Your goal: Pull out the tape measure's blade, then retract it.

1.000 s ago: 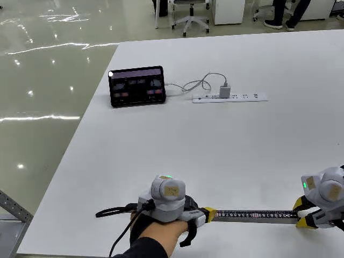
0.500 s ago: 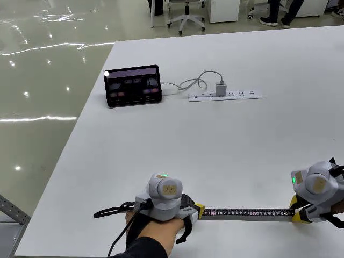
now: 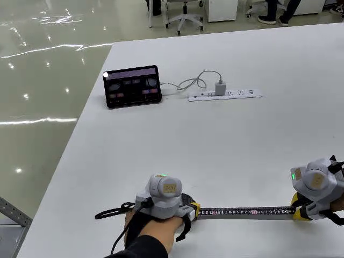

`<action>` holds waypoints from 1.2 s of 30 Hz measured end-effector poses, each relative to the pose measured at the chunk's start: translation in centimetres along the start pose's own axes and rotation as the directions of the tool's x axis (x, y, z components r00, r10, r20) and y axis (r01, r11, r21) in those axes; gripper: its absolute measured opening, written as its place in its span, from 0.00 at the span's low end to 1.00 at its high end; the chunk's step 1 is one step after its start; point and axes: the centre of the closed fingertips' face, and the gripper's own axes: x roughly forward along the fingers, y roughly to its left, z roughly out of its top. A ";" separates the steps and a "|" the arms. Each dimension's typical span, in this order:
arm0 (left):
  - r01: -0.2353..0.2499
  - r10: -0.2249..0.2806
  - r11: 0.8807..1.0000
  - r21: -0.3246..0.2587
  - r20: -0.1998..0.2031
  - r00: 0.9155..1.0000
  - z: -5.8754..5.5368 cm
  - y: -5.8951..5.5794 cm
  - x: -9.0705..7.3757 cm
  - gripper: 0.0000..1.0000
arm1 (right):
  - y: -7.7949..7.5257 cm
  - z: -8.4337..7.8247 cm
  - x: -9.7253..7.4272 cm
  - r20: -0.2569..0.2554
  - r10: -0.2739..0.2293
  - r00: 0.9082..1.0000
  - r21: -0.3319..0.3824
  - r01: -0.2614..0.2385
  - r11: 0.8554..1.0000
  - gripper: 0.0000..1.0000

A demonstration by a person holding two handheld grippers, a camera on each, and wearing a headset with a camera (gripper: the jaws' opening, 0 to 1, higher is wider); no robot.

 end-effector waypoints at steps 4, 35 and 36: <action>-0.009 0.009 1.000 0.011 -0.008 1.000 0.0 0.0 0.0 0.57 | -0.1 0.0 0.1 0.000 -0.002 1.000 0.007 0.002 1.000 0.11; 0.001 -0.001 1.000 -0.007 -0.002 1.000 0.1 0.0 0.1 0.57 | -0.1 0.7 0.3 0.023 -0.030 0.999 0.016 0.030 0.999 0.11; 0.001 -0.001 1.000 -0.007 -0.002 1.000 0.1 0.0 0.1 0.57 | -0.1 0.7 0.3 0.023 -0.031 0.999 0.019 0.030 0.999 0.11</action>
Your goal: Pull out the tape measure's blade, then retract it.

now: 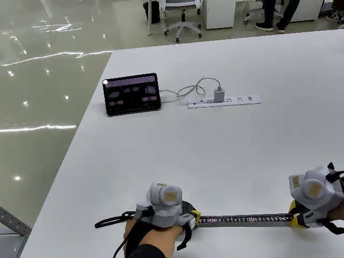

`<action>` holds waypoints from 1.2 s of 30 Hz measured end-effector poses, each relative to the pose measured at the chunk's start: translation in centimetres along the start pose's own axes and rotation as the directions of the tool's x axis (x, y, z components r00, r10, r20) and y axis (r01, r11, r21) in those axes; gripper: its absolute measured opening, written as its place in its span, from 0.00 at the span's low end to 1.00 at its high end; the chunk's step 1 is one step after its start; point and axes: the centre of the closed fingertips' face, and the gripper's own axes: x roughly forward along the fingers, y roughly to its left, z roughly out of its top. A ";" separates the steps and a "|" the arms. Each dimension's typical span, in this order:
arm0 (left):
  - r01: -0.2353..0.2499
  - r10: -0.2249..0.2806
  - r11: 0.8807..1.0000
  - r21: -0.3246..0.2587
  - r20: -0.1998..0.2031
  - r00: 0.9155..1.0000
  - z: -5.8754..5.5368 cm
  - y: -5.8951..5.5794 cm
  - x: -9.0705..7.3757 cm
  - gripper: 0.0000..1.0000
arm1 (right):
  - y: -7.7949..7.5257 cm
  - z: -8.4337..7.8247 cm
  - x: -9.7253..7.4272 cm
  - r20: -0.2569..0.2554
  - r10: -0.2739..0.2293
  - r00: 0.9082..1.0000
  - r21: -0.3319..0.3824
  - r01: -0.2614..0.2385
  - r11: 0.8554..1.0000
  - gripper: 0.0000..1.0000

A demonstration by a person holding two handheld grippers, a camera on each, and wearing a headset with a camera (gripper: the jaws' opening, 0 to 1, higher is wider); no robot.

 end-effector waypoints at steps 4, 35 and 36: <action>0.001 -0.001 1.000 -0.001 0.000 1.000 0.0 0.0 0.0 0.57 | 0.0 0.1 0.1 -0.007 0.002 1.000 -0.001 -0.002 1.000 0.11; 0.004 -0.004 1.000 -0.003 -0.002 1.000 0.0 0.0 0.0 0.57 | 0.2 1.4 0.6 -0.003 -0.005 1.000 0.009 0.005 1.000 0.11; 0.004 -0.004 1.000 -0.003 -0.002 1.000 0.0 0.0 0.0 0.57 | 0.2 1.5 0.7 -0.003 -0.005 1.000 0.008 0.005 1.000 0.11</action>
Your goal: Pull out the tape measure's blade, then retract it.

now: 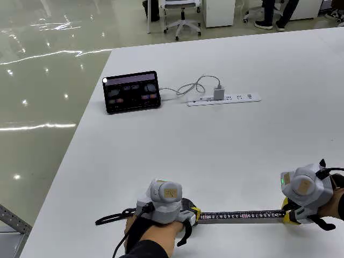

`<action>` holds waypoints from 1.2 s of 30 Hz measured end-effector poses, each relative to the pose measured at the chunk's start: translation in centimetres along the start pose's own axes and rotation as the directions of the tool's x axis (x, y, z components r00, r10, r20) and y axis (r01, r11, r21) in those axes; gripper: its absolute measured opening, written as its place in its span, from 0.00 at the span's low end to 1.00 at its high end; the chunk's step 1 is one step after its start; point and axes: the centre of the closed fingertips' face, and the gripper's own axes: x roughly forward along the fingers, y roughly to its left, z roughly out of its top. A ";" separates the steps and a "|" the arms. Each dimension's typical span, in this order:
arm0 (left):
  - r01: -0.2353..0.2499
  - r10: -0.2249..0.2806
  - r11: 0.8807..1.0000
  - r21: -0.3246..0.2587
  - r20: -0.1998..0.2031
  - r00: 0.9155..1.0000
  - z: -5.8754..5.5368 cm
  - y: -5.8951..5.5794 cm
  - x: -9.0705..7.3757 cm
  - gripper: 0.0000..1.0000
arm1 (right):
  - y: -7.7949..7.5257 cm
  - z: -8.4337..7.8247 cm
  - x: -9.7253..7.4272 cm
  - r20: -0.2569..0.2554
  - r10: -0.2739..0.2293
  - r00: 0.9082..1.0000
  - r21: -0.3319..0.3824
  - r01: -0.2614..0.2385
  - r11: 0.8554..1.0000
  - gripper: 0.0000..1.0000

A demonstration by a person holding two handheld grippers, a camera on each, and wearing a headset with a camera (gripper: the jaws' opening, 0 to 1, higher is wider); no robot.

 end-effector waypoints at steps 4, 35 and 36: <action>0.000 0.000 1.000 0.000 0.000 1.000 0.0 0.0 0.0 0.57 | 0.0 0.2 0.1 0.008 -0.002 1.000 -0.005 0.002 1.000 0.11; 0.001 -0.001 1.000 0.000 0.002 1.000 0.0 0.0 0.0 0.57 | 0.0 1.4 0.5 0.010 -0.002 1.000 0.000 0.002 1.000 0.11; 0.001 -0.001 1.000 0.000 0.002 1.000 0.0 0.0 0.1 0.57 | 0.0 1.5 0.5 0.014 -0.002 1.000 0.000 0.002 1.000 0.11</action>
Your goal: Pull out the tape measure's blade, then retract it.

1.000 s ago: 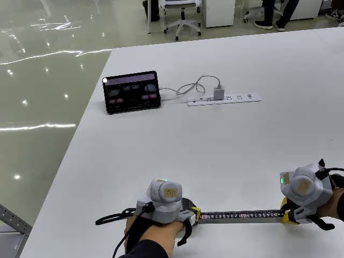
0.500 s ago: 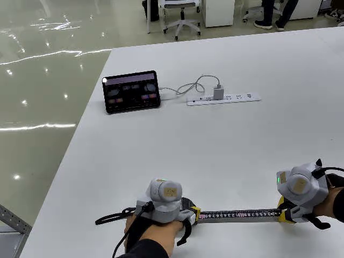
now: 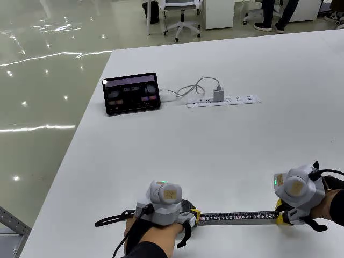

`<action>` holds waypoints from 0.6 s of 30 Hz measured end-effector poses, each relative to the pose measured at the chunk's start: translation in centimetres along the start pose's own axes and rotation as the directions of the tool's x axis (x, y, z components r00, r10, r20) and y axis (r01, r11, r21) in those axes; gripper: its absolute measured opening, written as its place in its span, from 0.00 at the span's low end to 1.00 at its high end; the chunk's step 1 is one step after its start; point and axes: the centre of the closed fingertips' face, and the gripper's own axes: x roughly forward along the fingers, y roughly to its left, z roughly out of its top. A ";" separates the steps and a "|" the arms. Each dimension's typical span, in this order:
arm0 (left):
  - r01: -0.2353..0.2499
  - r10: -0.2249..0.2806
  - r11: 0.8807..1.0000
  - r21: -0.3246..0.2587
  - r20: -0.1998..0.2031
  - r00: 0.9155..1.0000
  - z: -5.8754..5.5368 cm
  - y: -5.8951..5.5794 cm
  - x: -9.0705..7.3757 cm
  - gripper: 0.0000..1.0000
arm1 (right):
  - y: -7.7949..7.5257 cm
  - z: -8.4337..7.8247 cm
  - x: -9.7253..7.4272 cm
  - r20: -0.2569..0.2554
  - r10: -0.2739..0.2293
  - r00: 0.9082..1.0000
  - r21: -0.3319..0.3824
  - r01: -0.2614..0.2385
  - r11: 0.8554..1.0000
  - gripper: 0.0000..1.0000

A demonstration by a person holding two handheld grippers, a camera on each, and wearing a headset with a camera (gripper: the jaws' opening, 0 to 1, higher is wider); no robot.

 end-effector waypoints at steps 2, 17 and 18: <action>0.000 0.000 1.000 0.000 0.000 1.000 0.0 0.0 0.0 0.57 | 0.0 0.1 0.0 0.010 0.000 1.000 0.006 0.000 1.000 0.11; 0.001 -0.001 1.000 0.000 0.000 1.000 0.0 0.0 0.0 0.57 | 0.2 0.8 0.3 0.006 0.000 1.000 0.001 0.000 1.000 0.11; 0.001 -0.001 1.000 0.000 -0.001 1.000 0.0 0.0 0.0 0.57 | 0.2 0.8 0.3 0.006 0.000 1.000 0.000 0.000 1.000 0.11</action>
